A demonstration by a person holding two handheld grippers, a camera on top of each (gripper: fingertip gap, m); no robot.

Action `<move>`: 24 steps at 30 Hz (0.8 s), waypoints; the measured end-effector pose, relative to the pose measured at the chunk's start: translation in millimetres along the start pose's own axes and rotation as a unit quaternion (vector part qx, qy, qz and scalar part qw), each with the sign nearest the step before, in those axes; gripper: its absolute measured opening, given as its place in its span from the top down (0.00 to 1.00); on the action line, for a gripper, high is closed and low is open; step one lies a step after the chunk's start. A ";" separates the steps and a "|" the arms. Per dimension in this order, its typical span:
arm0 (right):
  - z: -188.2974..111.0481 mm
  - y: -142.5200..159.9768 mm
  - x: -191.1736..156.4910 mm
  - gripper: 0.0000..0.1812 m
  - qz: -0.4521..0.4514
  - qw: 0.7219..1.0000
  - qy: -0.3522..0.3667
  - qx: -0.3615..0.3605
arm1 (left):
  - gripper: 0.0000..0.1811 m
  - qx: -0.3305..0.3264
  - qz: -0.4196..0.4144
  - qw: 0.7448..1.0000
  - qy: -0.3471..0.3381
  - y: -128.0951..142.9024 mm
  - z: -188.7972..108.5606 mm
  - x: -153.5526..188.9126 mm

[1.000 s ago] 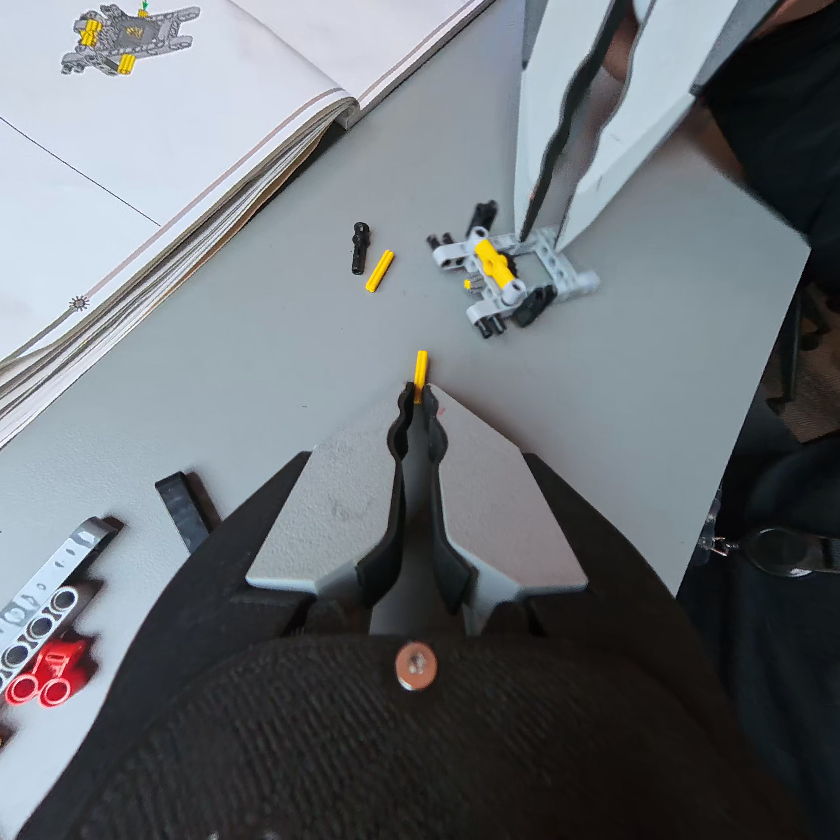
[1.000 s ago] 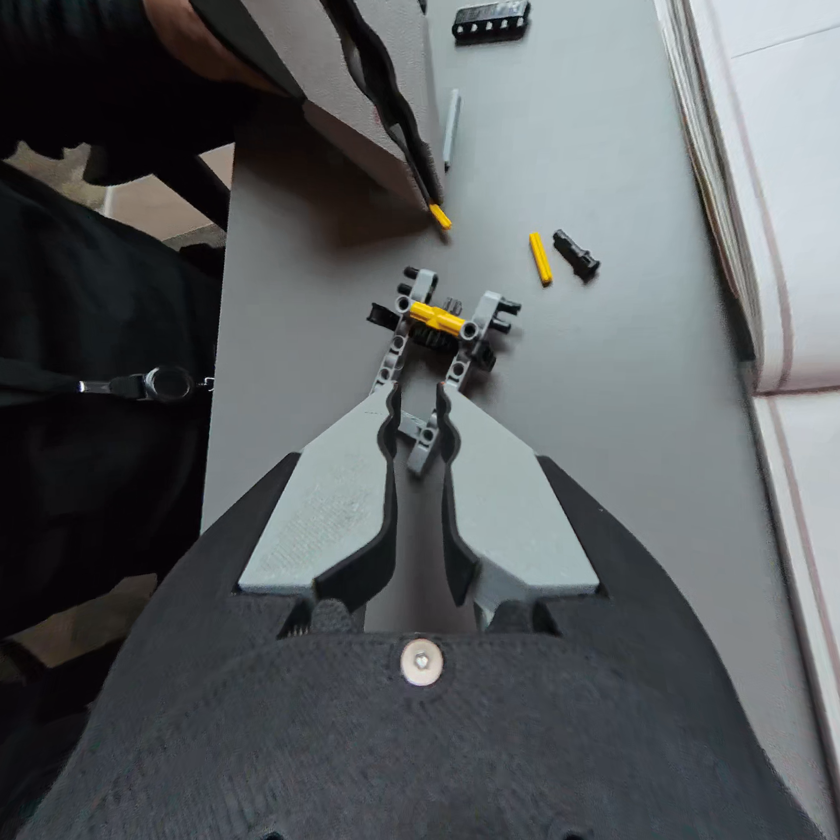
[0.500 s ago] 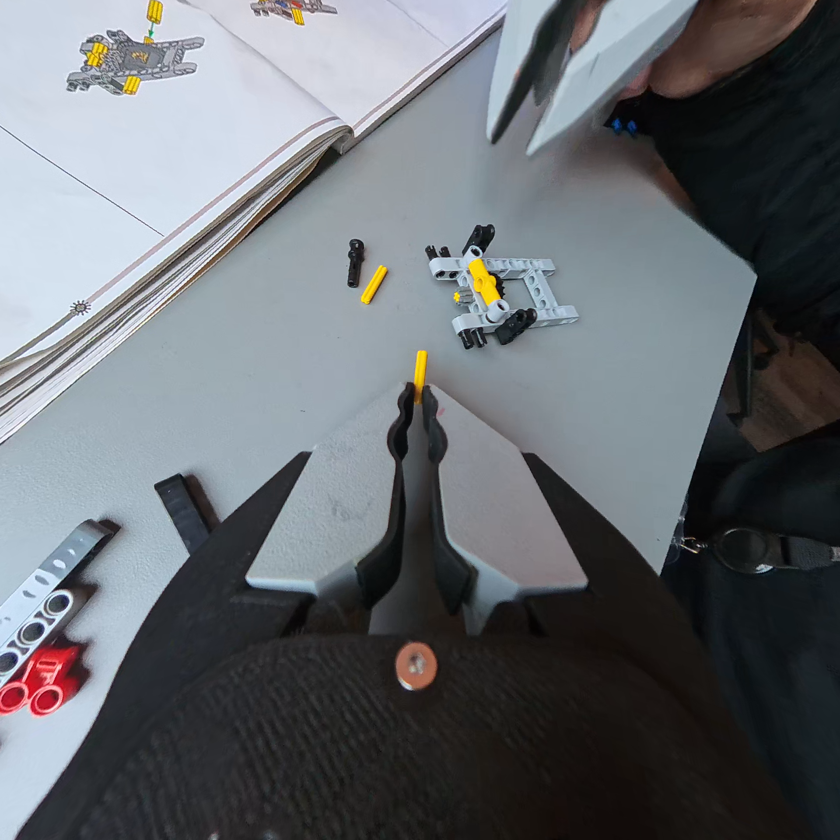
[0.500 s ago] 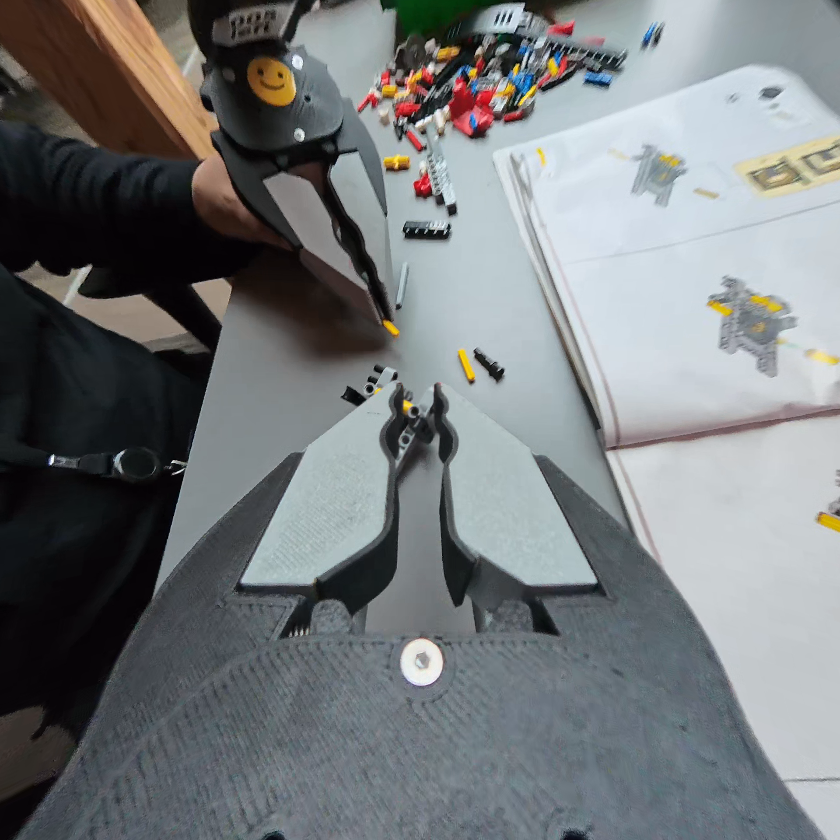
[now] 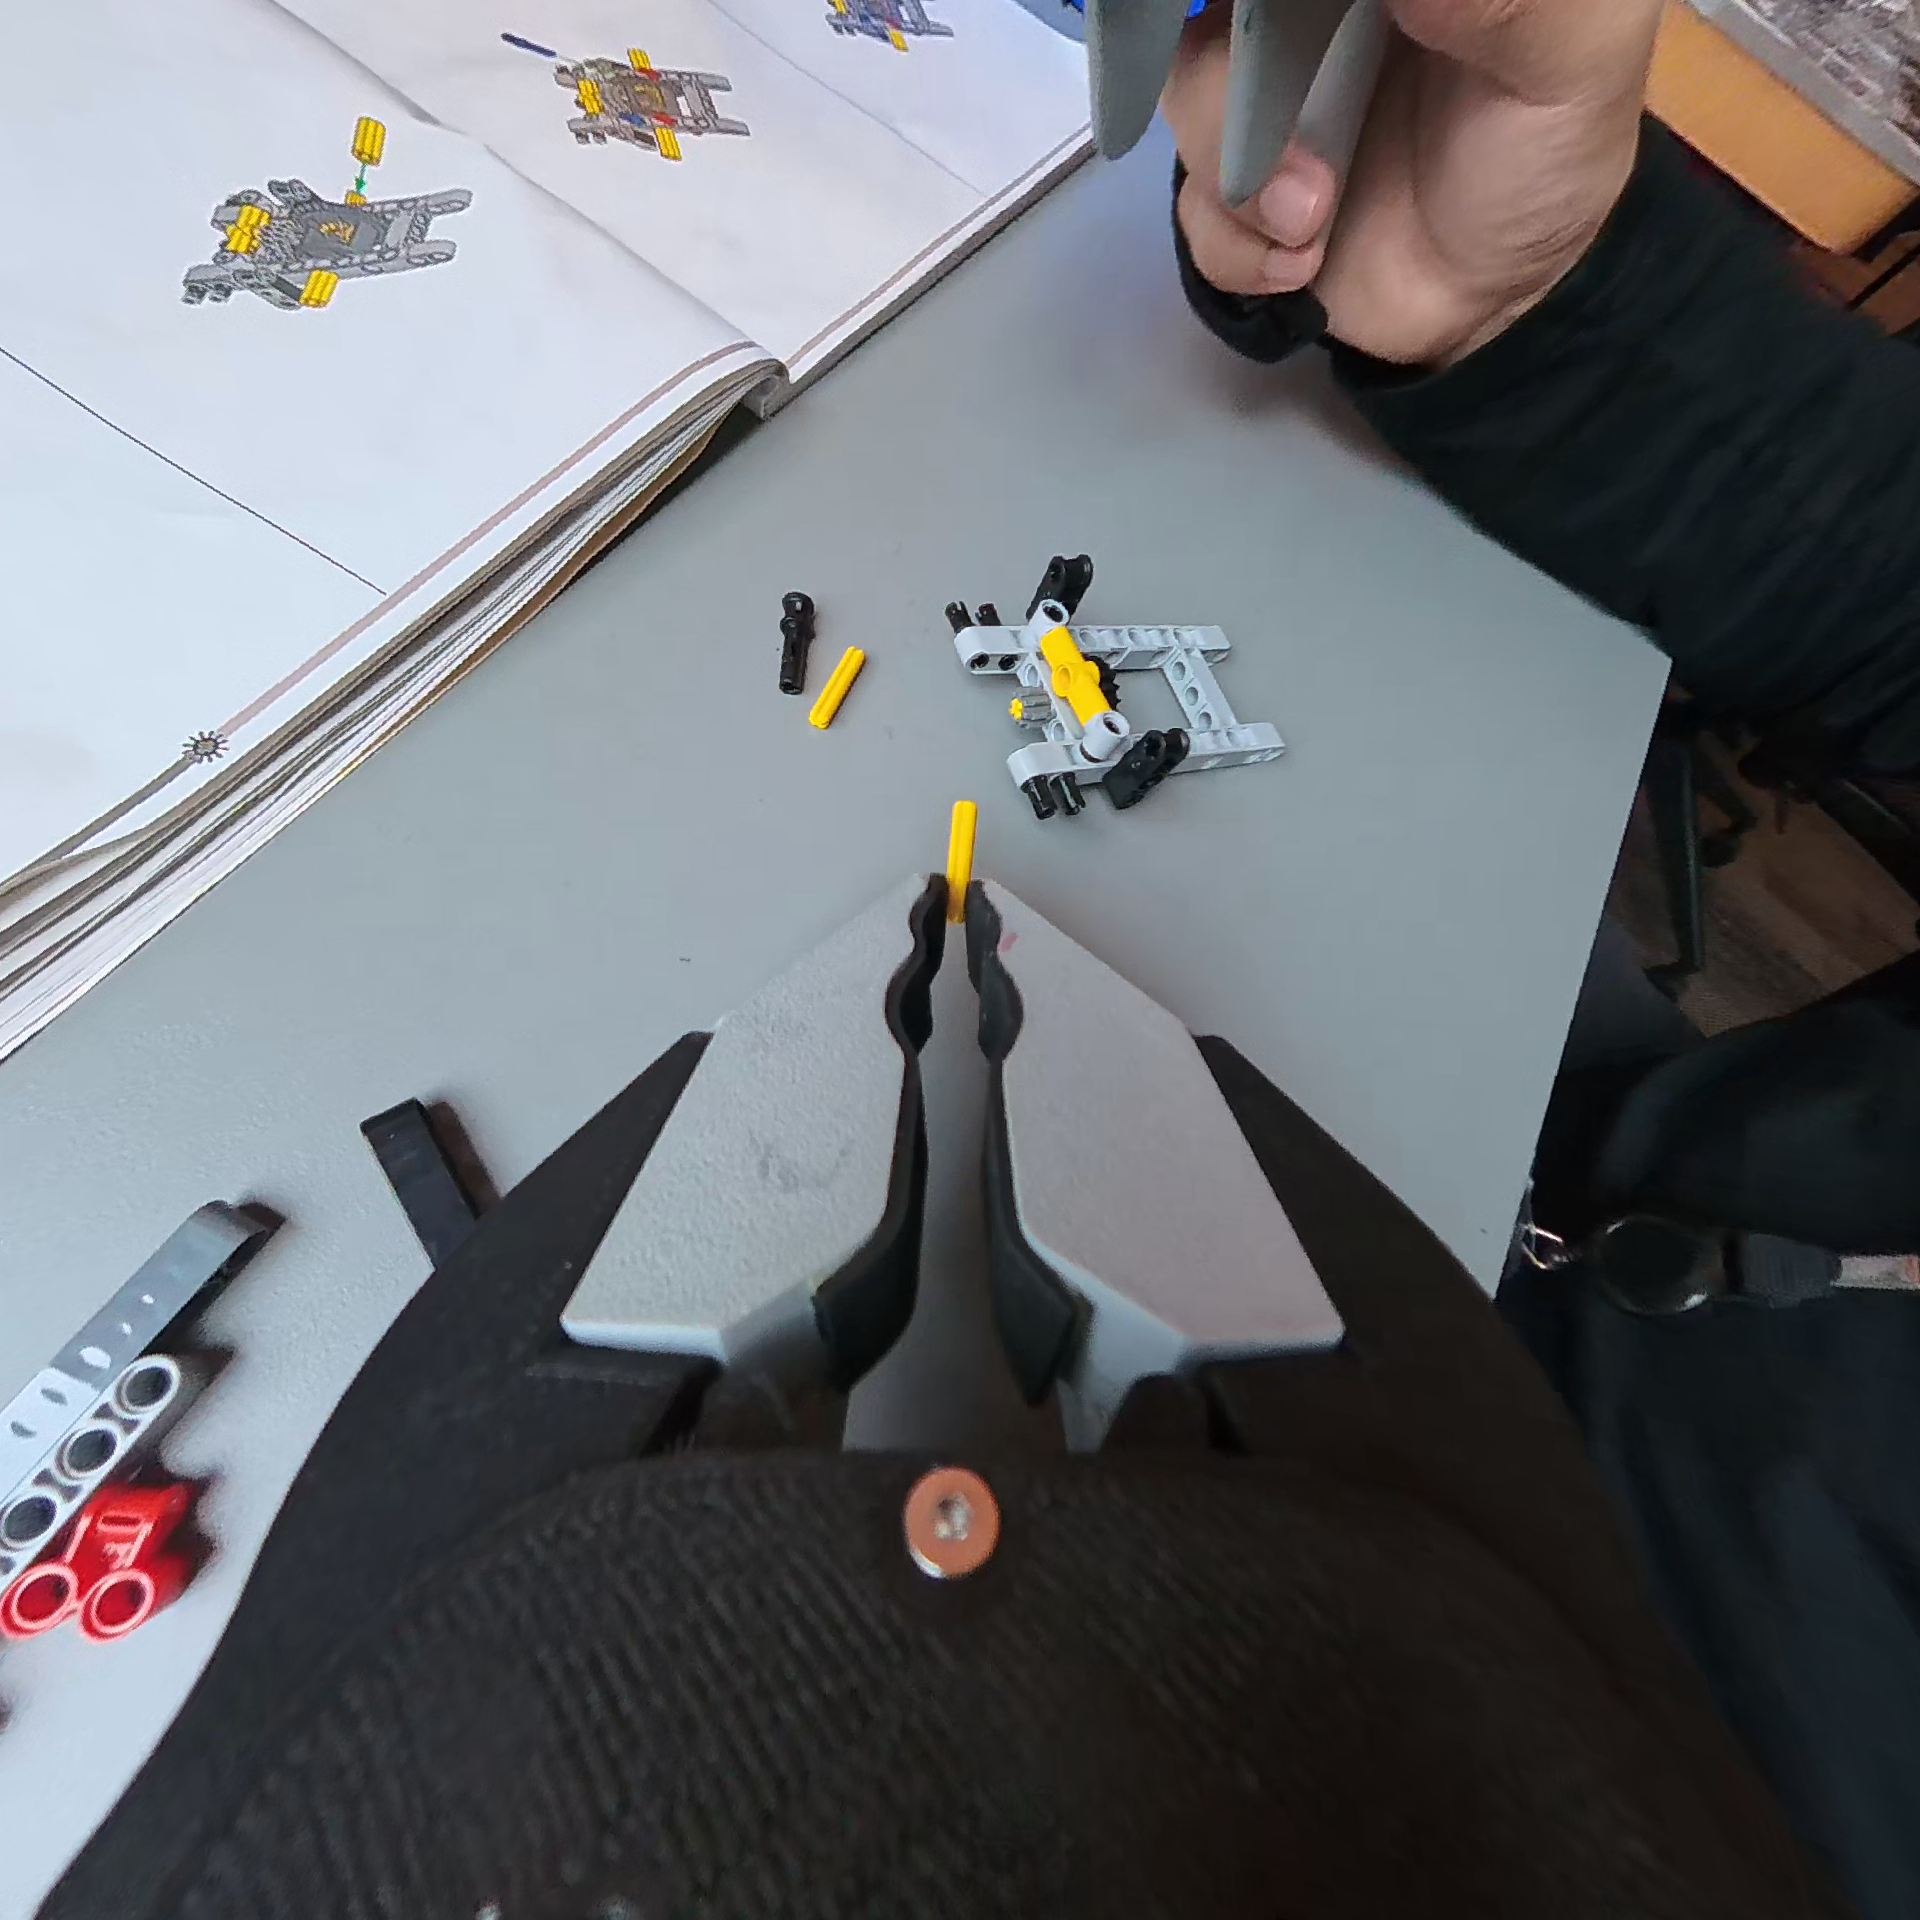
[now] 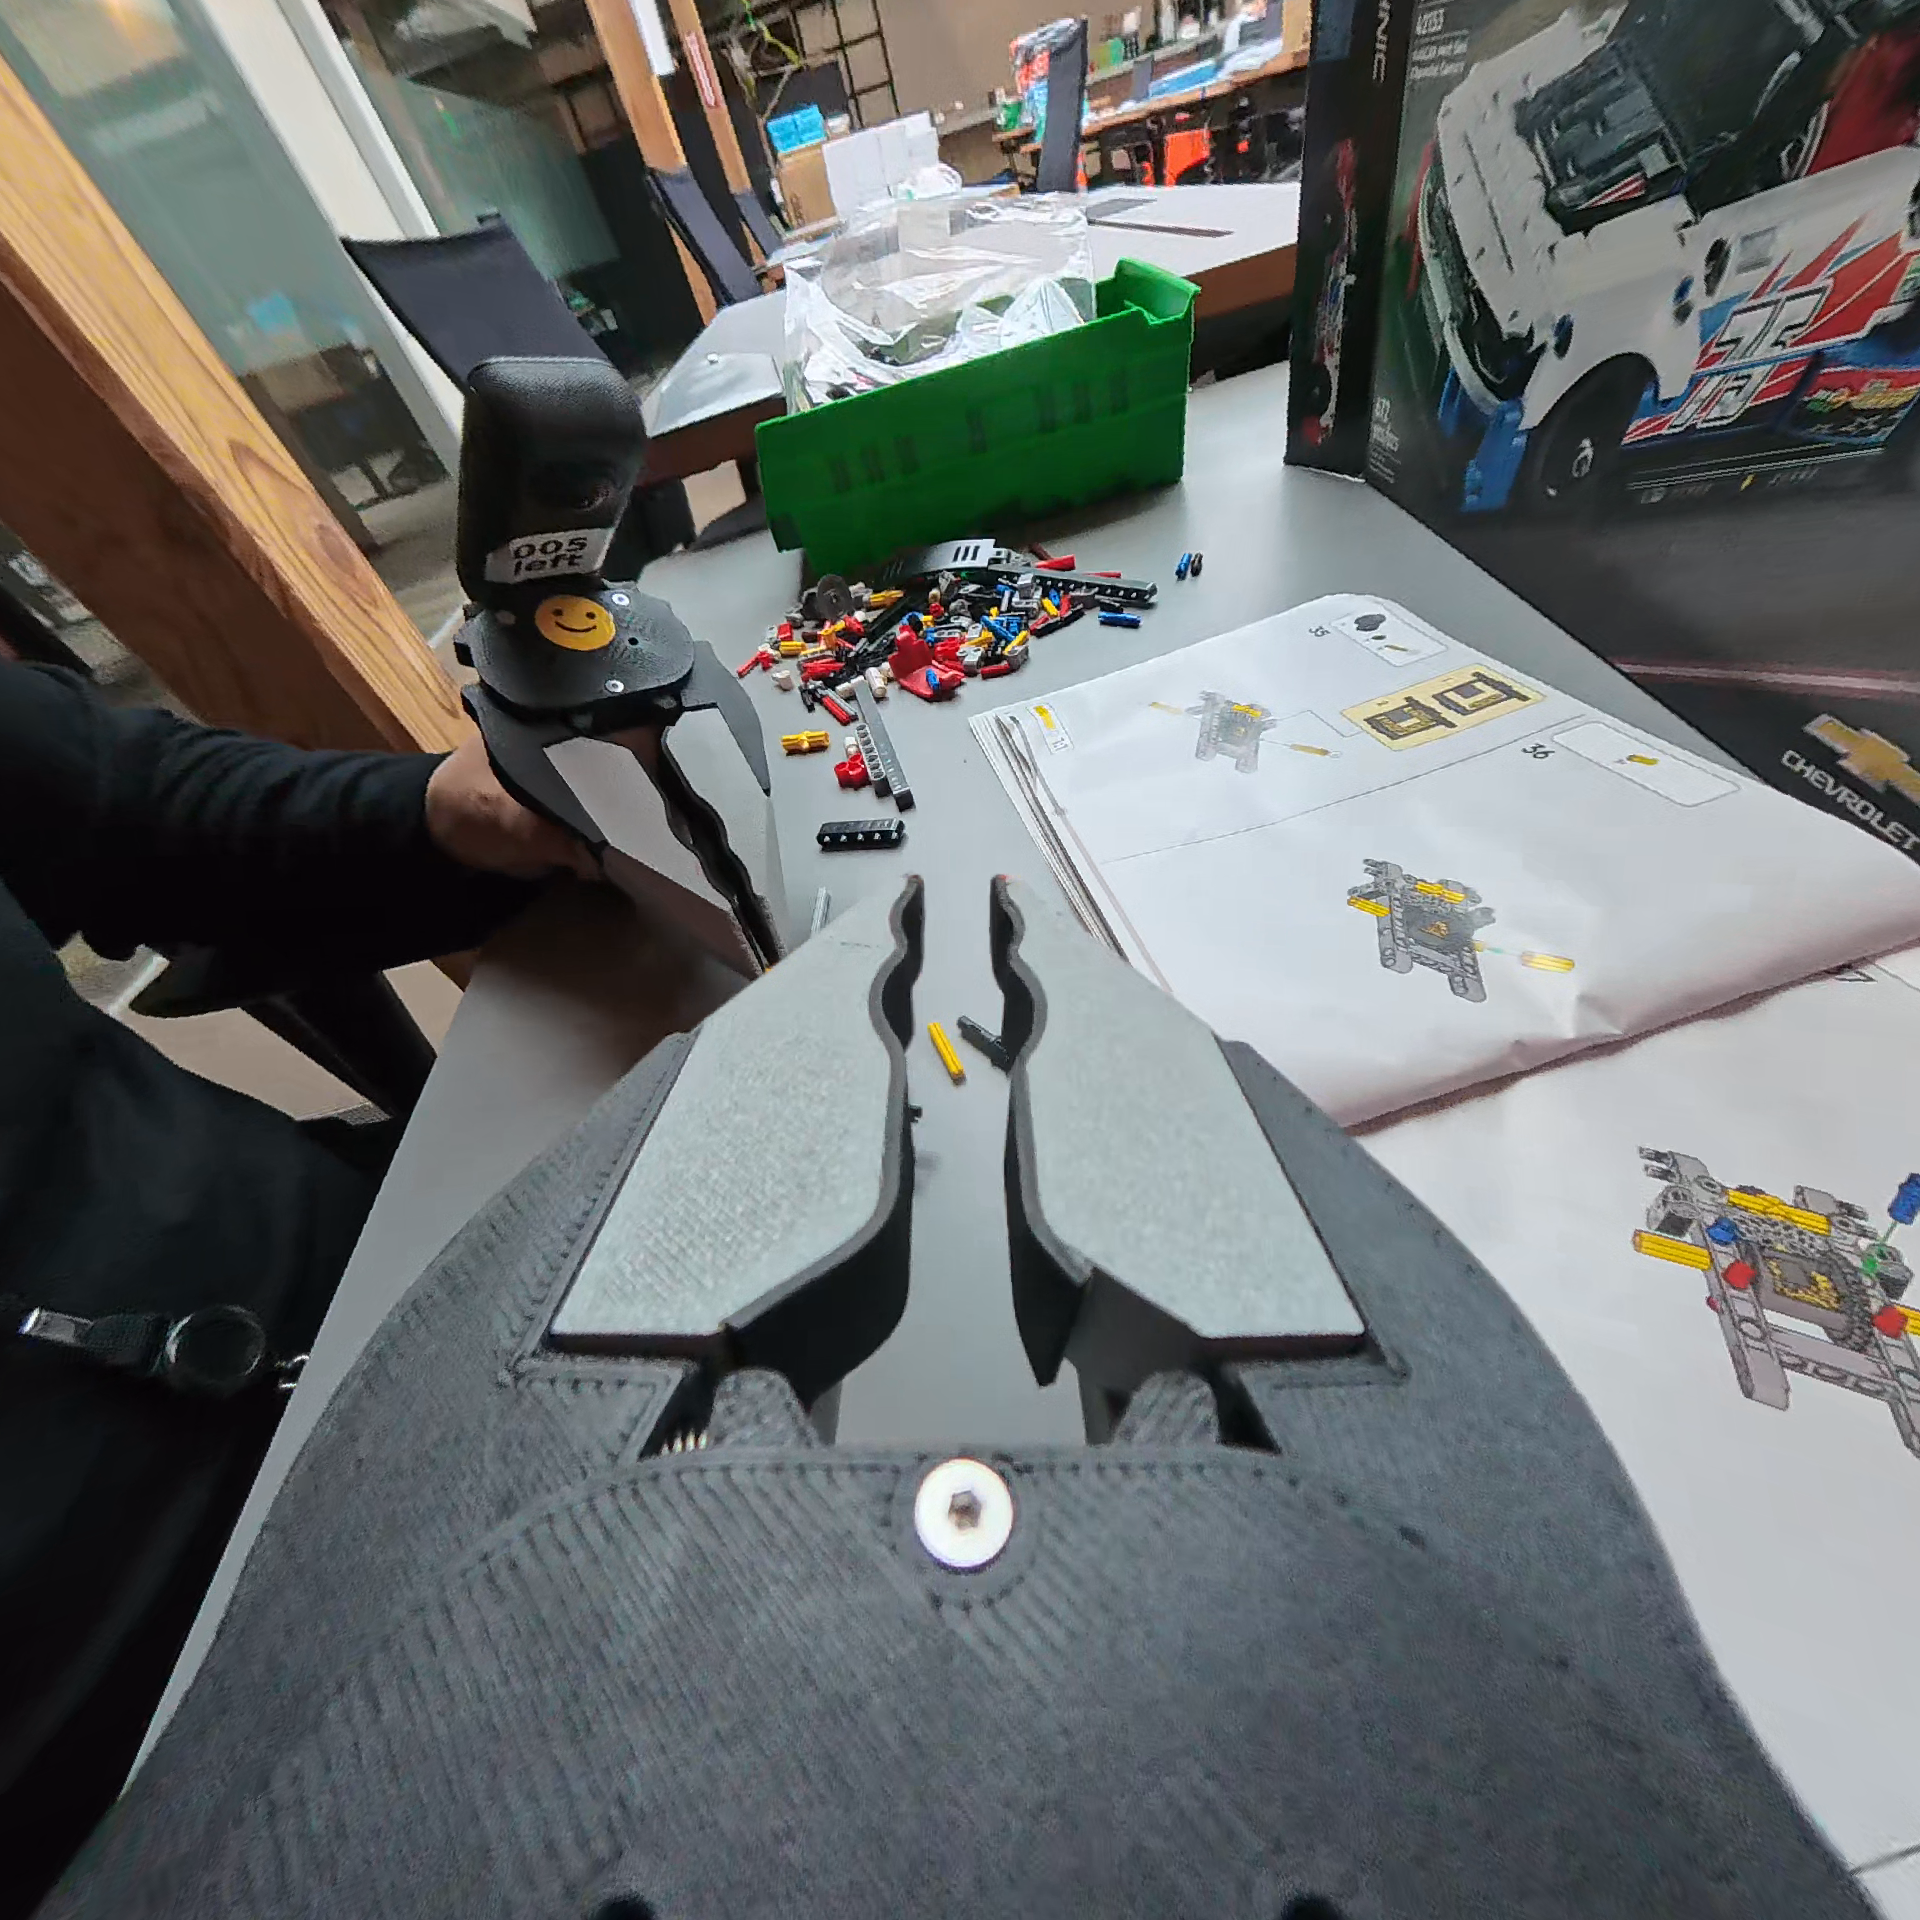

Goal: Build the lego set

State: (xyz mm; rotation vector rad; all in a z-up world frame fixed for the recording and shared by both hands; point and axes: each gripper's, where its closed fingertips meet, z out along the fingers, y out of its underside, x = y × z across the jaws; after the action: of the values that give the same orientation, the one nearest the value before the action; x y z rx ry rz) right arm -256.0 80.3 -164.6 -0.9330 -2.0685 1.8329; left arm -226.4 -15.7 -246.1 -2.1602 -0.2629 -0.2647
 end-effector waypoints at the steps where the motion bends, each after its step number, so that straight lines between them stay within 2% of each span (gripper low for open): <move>1: 0.1 0.3 0.4 0.95 0.000 1.000 -0.003 0.002 | 1.00 0.003 -0.001 1.000 0.002 -0.9 -0.3 0.1; 7: 2.3 1.1 -0.2 0.96 -0.013 1.000 -0.019 0.019 | 1.00 0.021 -0.012 1.000 0.013 -7.3 -1.9 -1.8; 11: 2.2 -5.5 16.4 0.97 -0.040 0.996 0.057 0.057 | 1.00 0.039 0.005 0.999 0.002 -13.1 -3.9 -2.5; 15: 4.8 8.2 14.2 0.95 -0.056 0.996 0.062 0.016 | 1.00 0.066 0.050 0.996 -0.018 -19.3 -9.0 1.4; 18: -2.1 11.4 17.2 0.97 -0.080 0.992 0.096 0.015 | 1.00 0.079 0.093 0.992 -0.032 -19.6 -13.7 8.2; 21: -15.7 15.0 17.5 0.97 -0.054 0.989 0.134 0.027 | 1.00 0.066 0.118 0.989 -0.053 -14.3 -14.1 7.7; 24: -25.3 30.6 0.6 0.97 -0.025 0.988 0.151 0.020 | 1.00 0.059 0.136 0.987 -0.065 -12.4 -13.0 8.2</move>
State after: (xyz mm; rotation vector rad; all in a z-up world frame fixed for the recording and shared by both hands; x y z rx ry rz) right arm -232.9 101.6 -189.0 -1.0629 -1.8467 1.5889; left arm -223.2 -18.8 -226.8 -2.0684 -0.0542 0.0467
